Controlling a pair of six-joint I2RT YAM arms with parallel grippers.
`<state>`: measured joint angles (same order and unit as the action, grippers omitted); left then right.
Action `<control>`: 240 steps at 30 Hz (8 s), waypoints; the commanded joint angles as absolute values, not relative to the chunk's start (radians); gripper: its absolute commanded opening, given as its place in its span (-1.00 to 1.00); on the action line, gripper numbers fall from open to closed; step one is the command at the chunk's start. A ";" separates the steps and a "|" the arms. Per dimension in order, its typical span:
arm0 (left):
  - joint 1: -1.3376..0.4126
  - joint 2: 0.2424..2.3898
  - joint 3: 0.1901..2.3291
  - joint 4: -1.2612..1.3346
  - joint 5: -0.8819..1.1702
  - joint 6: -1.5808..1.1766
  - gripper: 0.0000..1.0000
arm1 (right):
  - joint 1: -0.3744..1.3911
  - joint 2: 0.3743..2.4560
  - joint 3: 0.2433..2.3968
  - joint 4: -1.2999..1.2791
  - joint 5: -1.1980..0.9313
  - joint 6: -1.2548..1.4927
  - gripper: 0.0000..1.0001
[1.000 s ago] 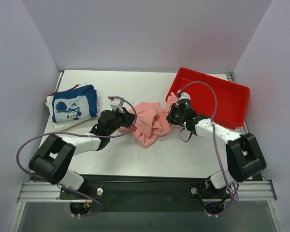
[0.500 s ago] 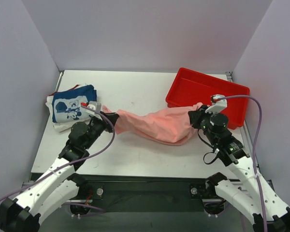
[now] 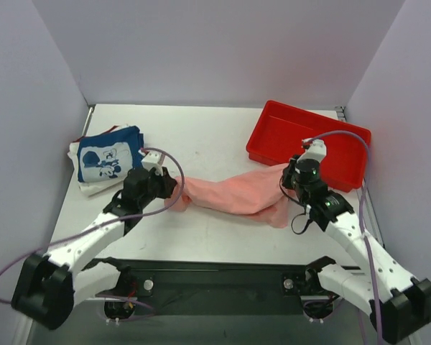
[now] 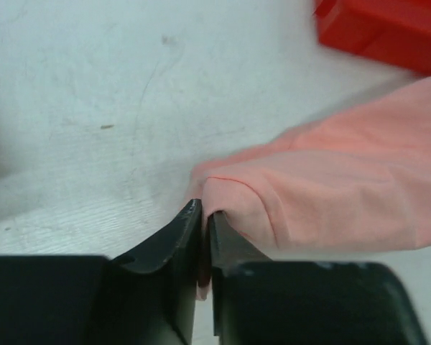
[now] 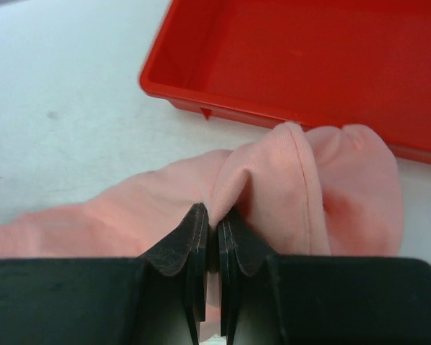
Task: Fold and stack the t-shirts
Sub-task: Flatten out the tshirt
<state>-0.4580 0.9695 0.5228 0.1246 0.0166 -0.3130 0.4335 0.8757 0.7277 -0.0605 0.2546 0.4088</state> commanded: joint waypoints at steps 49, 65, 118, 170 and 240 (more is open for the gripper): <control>-0.592 0.960 0.267 0.029 -0.158 -0.657 0.12 | 0.350 1.123 0.781 0.046 0.256 0.403 -0.90; -0.640 1.035 0.262 0.025 -0.167 -0.681 -0.13 | 0.350 1.123 0.778 0.049 0.248 0.407 -0.89; -0.098 0.871 0.742 0.068 0.222 -0.446 -1.00 | 0.374 1.083 0.816 -0.009 0.046 0.460 0.37; 0.077 0.923 0.940 -0.063 0.268 -0.428 -1.00 | 0.258 0.756 0.730 -0.225 0.047 0.503 -0.12; 0.066 0.992 0.870 0.061 0.379 -0.474 -1.00 | 1.025 1.085 0.558 -0.351 0.474 0.824 -1.00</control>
<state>0.0689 0.9928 0.8753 -0.0292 0.3515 -0.4480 1.0950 1.1473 0.5270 -0.2543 0.3710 0.8909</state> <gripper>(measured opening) 0.028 0.051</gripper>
